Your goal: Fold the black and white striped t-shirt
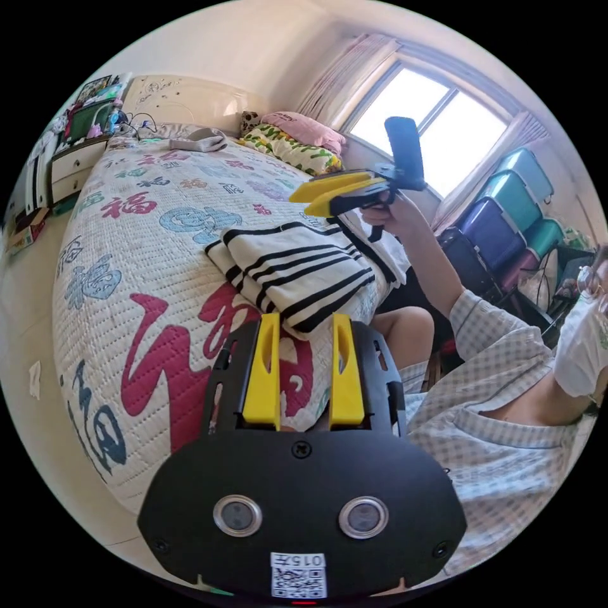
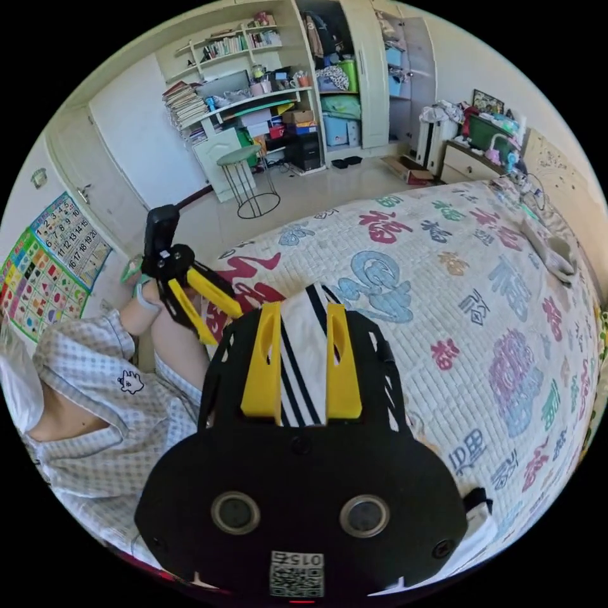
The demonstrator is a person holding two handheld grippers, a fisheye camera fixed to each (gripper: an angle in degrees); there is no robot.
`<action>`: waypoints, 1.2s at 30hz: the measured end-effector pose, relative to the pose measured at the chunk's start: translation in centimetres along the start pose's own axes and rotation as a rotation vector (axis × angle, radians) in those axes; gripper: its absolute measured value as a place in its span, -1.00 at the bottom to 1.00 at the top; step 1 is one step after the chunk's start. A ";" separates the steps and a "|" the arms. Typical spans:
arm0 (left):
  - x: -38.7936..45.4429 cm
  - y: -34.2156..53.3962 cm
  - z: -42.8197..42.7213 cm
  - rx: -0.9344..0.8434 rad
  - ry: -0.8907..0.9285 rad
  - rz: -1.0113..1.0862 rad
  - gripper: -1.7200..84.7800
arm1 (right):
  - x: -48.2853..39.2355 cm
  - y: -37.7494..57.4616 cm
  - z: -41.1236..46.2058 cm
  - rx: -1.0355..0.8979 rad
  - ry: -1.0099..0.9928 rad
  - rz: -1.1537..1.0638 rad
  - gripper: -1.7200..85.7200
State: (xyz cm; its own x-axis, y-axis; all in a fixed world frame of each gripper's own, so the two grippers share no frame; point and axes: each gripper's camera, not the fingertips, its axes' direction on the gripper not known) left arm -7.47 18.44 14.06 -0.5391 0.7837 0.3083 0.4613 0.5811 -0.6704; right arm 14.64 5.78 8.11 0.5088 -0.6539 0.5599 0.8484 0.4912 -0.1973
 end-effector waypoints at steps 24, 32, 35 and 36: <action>-2.9 -0.5 -0.1 0.023 0.023 -0.017 -0.77 | 1.9 6.3 -6.3 0.088 0.014 0.142 -0.74; -8.2 -1.7 -0.9 0.105 0.147 -0.184 -0.74 | 6.4 25.8 -10.8 0.265 -0.096 0.580 -0.71; -9.1 -3.3 0.0 0.080 0.147 -0.216 -0.74 | 8.3 27.0 -9.5 0.283 -0.256 0.614 -0.67; -9.3 -4.1 0.3 0.064 0.133 -0.222 -0.74 | 8.8 26.4 -8.9 0.284 -0.294 0.602 -0.67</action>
State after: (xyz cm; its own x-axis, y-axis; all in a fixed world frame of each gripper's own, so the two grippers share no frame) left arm -4.62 8.71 13.76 -0.5226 0.6628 0.5363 0.2938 0.7305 -0.6164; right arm 42.82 7.90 0.67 0.7813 -0.0614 0.6211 0.3428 0.8738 -0.3448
